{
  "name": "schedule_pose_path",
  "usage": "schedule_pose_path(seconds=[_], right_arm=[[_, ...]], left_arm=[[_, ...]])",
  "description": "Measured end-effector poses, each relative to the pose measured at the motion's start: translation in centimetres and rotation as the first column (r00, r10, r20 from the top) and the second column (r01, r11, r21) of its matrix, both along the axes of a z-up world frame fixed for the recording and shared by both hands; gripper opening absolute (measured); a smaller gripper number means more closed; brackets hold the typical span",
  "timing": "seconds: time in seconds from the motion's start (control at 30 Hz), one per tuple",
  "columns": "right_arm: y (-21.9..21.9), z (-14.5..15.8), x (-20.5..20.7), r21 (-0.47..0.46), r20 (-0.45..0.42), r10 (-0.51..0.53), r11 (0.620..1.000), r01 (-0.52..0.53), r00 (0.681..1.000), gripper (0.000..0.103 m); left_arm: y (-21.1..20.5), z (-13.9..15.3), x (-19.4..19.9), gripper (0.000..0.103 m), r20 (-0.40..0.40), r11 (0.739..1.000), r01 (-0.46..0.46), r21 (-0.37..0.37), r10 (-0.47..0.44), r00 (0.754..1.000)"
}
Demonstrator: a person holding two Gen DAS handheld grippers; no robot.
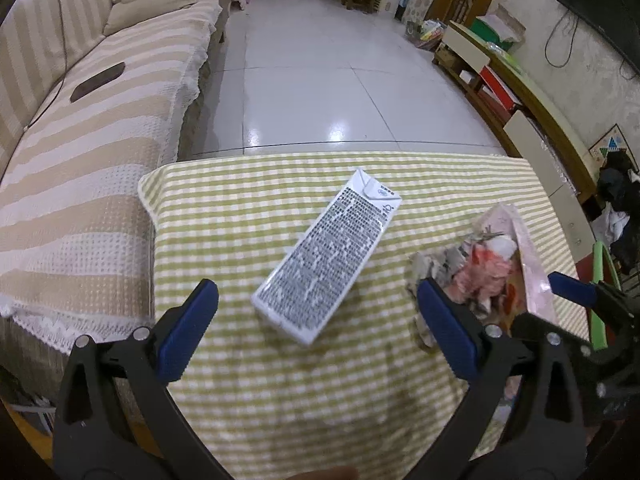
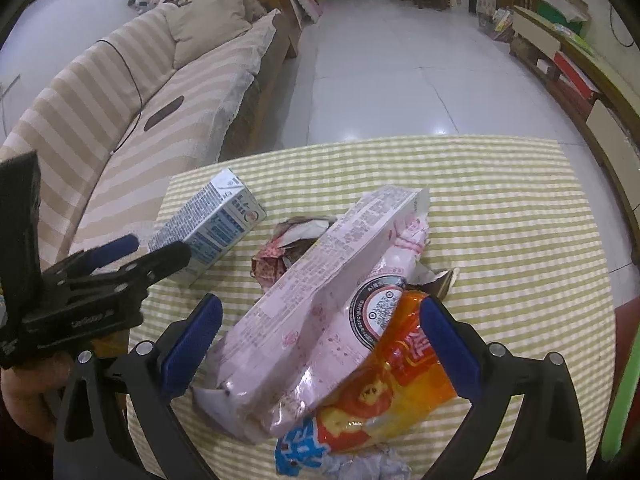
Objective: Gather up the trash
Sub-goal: 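Grasp the white milk carton with the left tool while the right tool grasps the pink printed bag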
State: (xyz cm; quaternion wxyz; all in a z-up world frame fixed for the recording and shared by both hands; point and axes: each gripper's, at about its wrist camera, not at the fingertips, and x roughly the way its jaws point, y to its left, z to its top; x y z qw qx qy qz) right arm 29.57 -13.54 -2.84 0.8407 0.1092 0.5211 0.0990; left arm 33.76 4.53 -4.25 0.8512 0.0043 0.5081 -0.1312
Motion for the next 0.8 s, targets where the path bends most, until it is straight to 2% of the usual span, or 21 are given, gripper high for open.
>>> schedule_pose_path(seconds=[0.13, 0.17, 0.23, 0.3, 0.4, 0.6, 0.8], right_arm=[[0.3, -0.4, -0.1, -0.003, 0.005, 0.031, 1.000, -0.031, 1.000, 0.093], [0.3, -0.3, -0.2, -0.002, 0.010, 0.037, 0.999, -0.037, 0.999, 0.092], [0.1, -0.1, -0.6, 0.010, 0.020, 0.043, 0.999, -0.043, 0.999, 0.085], [-0.1, 0.1, -0.8, 0.016, 0.022, 0.048, 0.999, -0.048, 0.999, 0.081], [-0.2, 0.3, -1.1, 0.026, 0.016, 0.061, 0.998, -0.061, 0.998, 0.072], [-0.4, 1.1, -2.0, 0.015, 0.016, 0.088, 0.996, -0.088, 0.996, 0.057], [-0.8, 2.1, -3.0, 0.017, 0.028, 0.107, 0.994, -0.107, 0.994, 0.054]], left_arm=[[-0.6, -1.0, 0.8, 0.095, -0.002, 0.999, 0.023, 0.024, -0.023, 1.000], [-0.7, -1.1, 0.8, 0.089, -0.001, 0.999, 0.026, 0.023, -0.026, 1.000], [-0.7, -1.3, 0.6, 0.078, -0.001, 0.999, 0.031, 0.024, -0.031, 1.000], [-0.7, -1.4, 0.4, 0.062, -0.001, 0.999, 0.028, 0.032, -0.028, 1.000], [-0.3, -1.6, 0.0, 0.048, -0.007, 0.999, 0.021, 0.041, -0.021, 1.000], [0.5, -0.7, -1.4, 0.043, 0.006, 0.999, -0.005, 0.037, 0.005, 1.000], [0.8, 1.1, -2.9, 0.043, 0.038, 0.999, -0.041, 0.030, 0.040, 0.998]])
